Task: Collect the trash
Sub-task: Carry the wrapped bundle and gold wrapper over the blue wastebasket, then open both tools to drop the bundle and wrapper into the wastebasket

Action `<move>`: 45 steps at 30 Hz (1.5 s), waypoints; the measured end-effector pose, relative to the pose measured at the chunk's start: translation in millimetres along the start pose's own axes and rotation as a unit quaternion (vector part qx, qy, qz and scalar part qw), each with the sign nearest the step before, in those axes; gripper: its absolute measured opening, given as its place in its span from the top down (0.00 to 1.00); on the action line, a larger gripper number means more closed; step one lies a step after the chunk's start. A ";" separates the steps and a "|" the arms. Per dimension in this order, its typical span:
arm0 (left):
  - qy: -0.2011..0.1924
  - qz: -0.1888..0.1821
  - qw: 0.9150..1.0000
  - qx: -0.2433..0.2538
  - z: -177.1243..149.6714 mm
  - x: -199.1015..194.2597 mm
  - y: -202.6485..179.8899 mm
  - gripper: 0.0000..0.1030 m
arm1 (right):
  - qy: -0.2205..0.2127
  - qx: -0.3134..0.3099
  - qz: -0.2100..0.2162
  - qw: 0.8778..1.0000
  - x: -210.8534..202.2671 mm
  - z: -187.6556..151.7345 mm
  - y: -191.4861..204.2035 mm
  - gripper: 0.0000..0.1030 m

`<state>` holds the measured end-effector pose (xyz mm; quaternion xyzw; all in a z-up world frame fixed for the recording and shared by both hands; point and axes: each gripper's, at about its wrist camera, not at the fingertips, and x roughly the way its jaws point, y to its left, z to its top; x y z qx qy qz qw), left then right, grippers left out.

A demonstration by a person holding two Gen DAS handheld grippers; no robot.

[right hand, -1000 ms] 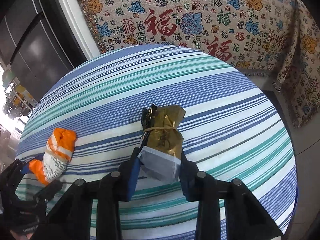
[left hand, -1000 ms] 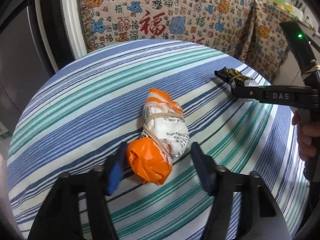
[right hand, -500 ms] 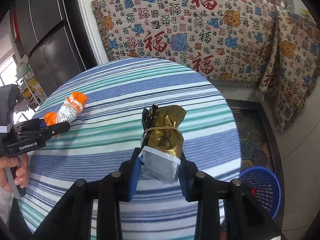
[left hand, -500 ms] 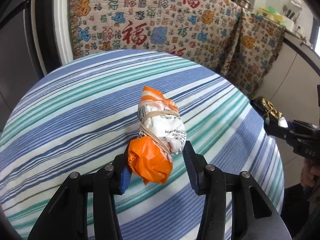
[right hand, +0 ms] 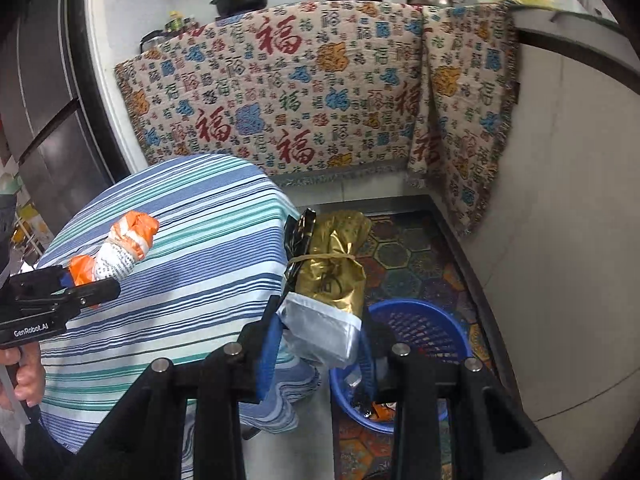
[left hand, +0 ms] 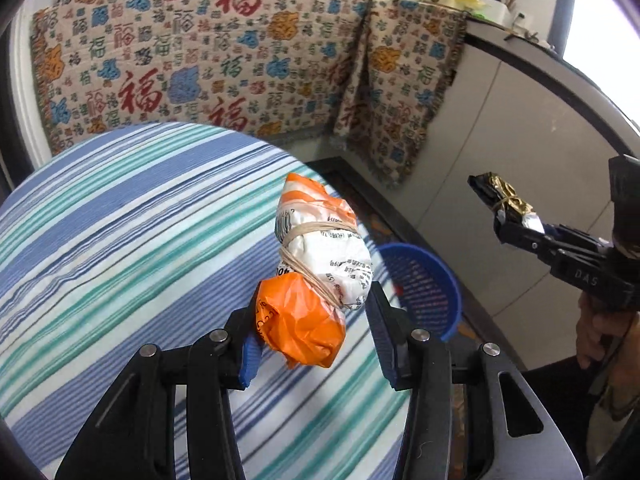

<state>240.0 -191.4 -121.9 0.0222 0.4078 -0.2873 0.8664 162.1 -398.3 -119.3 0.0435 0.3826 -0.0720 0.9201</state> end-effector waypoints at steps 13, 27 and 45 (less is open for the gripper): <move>0.025 -0.058 0.997 0.042 16.2 62.7 -96.3 0.53 | 0.030 0.041 -0.028 0.998 -1.6 -21.2 -94.6 0.67; 0.060 -0.078 0.994 0.057 22.1 136.1 -128.9 0.53 | 0.060 0.065 -0.023 0.996 26.3 -36.2 -144.5 0.66; 0.083 -0.106 0.989 0.059 34.5 193.9 -133.2 0.23 | 0.090 0.054 -0.031 0.994 87.2 -45.5 -164.7 0.39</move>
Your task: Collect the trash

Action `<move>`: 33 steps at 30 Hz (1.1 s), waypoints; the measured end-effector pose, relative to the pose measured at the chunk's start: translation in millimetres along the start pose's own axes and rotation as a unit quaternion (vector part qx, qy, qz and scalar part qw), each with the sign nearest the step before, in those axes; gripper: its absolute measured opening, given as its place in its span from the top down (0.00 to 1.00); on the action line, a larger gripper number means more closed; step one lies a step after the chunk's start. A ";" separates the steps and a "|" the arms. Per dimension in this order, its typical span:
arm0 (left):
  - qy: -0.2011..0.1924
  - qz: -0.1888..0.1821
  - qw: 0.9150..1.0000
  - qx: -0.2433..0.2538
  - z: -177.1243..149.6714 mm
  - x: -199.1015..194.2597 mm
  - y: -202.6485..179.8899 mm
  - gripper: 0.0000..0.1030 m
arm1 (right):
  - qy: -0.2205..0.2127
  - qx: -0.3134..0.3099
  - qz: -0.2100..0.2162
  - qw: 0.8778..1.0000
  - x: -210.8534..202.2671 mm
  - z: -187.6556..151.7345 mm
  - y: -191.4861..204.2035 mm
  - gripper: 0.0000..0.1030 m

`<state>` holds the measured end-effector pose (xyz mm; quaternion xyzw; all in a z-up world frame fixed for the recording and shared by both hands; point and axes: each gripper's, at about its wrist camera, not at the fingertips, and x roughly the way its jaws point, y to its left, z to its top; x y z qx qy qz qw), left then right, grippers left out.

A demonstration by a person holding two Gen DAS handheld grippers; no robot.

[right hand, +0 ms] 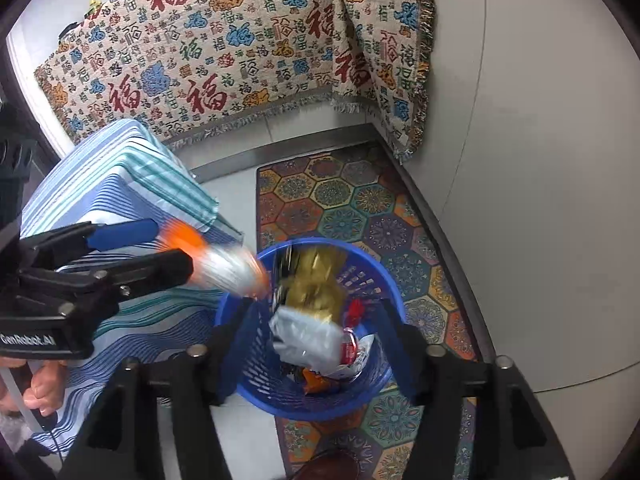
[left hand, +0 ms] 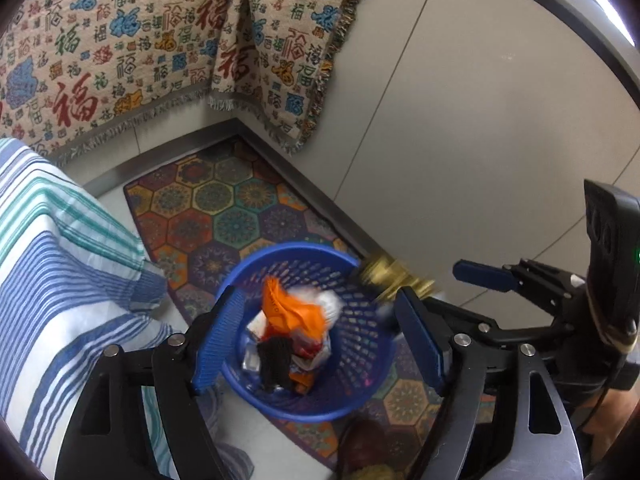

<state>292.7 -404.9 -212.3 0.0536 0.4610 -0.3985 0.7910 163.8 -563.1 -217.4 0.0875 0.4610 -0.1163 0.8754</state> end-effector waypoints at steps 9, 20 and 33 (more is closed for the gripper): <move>-0.013 0.013 1.000 -0.012 -7.5 -41.7 -11.2 0.18 | -0.056 0.033 -0.024 0.998 -54.3 -1.4 -0.9 0.19; -0.023 0.096 0.995 -0.003 -64.6 -146.4 -49.4 0.00 | -0.040 0.067 -0.095 0.992 -171.3 -81.0 40.1 0.10; -0.074 0.165 0.983 0.037 -97.4 -209.8 -80.0 0.00 | -0.075 0.059 -0.120 0.988 -232.2 -115.6 80.3 0.09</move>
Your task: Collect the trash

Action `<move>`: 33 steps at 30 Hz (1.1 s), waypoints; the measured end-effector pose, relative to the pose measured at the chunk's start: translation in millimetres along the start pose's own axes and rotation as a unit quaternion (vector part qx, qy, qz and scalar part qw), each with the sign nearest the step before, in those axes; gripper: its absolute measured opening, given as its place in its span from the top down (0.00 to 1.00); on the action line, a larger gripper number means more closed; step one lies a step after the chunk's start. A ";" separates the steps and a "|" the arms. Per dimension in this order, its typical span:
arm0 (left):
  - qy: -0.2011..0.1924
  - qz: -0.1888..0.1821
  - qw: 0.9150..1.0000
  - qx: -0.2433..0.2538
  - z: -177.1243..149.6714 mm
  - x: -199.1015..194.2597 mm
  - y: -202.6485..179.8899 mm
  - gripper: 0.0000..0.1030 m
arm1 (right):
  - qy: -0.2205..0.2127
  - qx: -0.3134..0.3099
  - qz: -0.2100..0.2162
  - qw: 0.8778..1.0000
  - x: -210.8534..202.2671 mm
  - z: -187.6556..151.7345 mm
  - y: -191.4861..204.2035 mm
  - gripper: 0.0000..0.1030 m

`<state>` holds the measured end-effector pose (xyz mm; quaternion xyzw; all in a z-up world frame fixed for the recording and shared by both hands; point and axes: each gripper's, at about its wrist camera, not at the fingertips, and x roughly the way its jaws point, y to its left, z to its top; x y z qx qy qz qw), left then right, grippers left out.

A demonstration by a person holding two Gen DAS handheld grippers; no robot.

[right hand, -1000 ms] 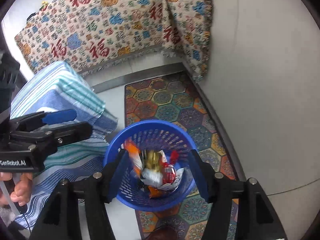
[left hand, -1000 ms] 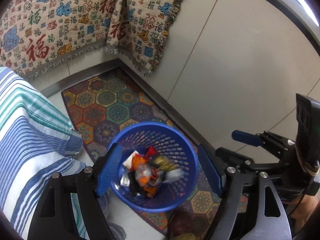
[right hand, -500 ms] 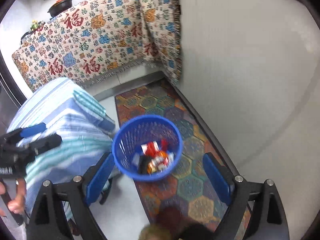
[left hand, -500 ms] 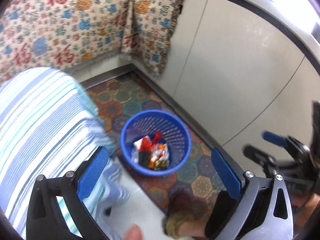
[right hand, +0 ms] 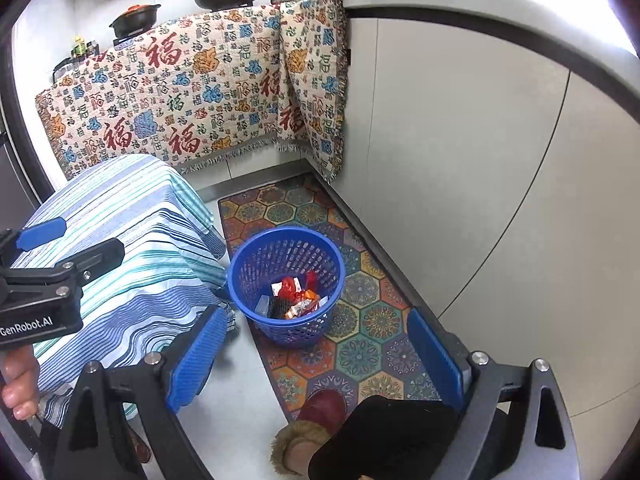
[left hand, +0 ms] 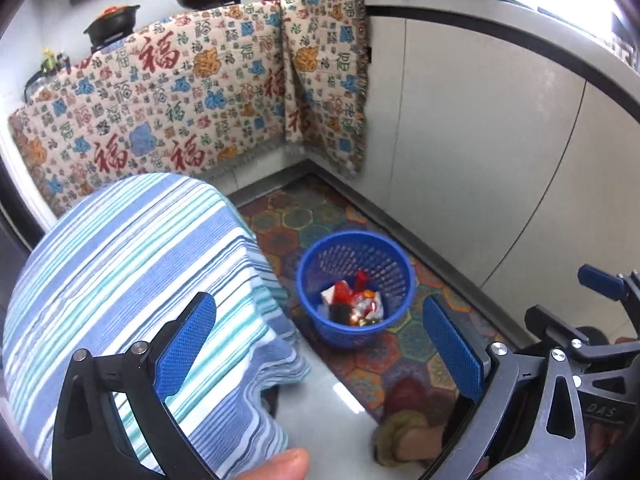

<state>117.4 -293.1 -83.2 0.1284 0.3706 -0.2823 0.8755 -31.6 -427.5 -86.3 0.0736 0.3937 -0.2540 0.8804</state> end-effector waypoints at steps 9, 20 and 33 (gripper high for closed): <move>-0.002 0.004 0.999 -0.036 -0.6 -14.4 15.9 0.00 | -0.004 -0.011 0.005 1.000 -12.7 1.9 6.5 0.09; 0.017 0.007 0.999 -0.042 -1.5 -13.4 15.3 0.00 | -0.006 -0.013 0.004 1.000 -14.3 3.5 5.6 0.09; 0.024 0.008 0.999 -0.039 -3.4 -10.3 14.9 0.00 | -0.001 -0.014 0.002 1.000 -10.4 2.5 5.6 0.09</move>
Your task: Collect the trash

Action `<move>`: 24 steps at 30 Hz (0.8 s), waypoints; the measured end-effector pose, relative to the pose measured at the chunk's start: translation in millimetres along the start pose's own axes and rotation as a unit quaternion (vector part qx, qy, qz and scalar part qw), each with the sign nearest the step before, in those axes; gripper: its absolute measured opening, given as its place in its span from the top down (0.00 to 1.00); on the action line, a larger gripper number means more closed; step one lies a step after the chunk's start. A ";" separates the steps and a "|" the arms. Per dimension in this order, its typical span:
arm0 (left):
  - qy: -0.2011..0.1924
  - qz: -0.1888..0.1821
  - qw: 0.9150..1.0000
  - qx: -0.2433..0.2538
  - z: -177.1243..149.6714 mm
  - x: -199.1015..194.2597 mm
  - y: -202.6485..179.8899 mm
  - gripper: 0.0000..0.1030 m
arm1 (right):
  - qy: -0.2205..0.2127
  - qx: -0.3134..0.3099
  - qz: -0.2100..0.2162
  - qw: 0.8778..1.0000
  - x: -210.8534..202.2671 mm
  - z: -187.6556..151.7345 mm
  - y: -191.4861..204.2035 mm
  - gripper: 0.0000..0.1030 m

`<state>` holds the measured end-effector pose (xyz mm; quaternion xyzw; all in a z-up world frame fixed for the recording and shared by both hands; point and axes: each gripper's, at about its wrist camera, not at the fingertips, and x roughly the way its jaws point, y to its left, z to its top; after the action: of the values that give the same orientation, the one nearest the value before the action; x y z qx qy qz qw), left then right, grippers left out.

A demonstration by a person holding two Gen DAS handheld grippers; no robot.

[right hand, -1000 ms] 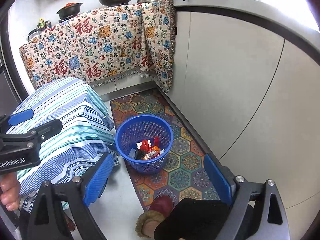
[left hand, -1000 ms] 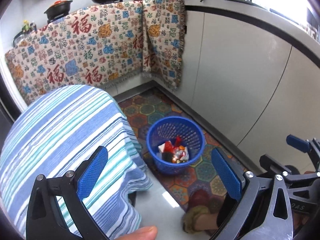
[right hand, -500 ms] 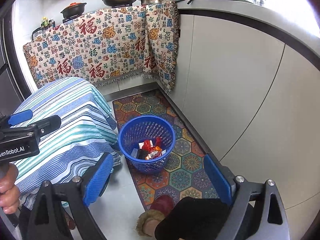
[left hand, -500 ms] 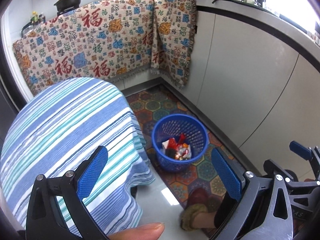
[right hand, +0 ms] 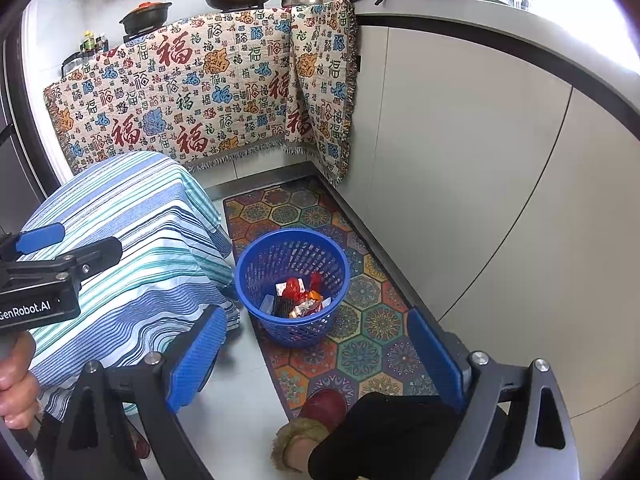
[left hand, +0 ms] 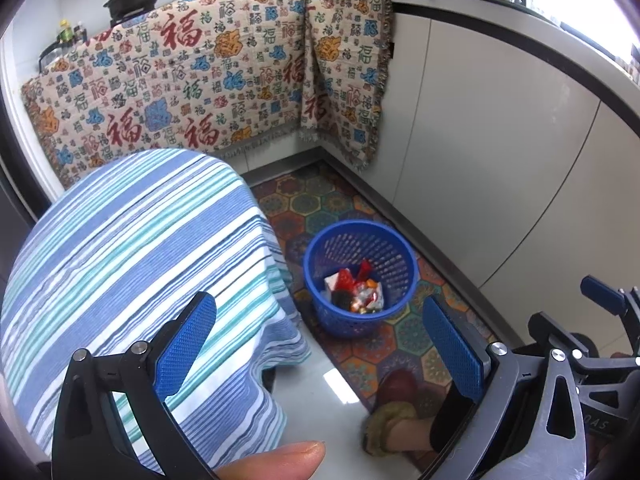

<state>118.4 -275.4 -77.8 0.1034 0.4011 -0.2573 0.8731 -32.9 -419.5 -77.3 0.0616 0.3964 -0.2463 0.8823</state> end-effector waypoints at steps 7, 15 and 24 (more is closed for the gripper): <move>-0.001 0.001 1.000 0.004 0.5 -0.3 -0.3 0.01 | 0.002 -0.001 -0.001 1.000 1.2 0.5 0.5 0.09; -0.001 0.002 1.000 0.004 1.6 -0.8 -1.2 0.01 | 0.002 -0.002 -0.001 1.000 1.3 1.5 -0.5 0.09; -0.002 0.003 1.000 0.005 3.0 -1.3 -2.5 0.01 | 0.000 -0.003 -0.003 1.000 -0.3 3.9 -1.4 0.09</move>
<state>118.3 -278.2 -74.8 0.1086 0.3981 -0.2571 0.8739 -31.1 -421.8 -74.4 0.0574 0.3973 -0.2476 0.8818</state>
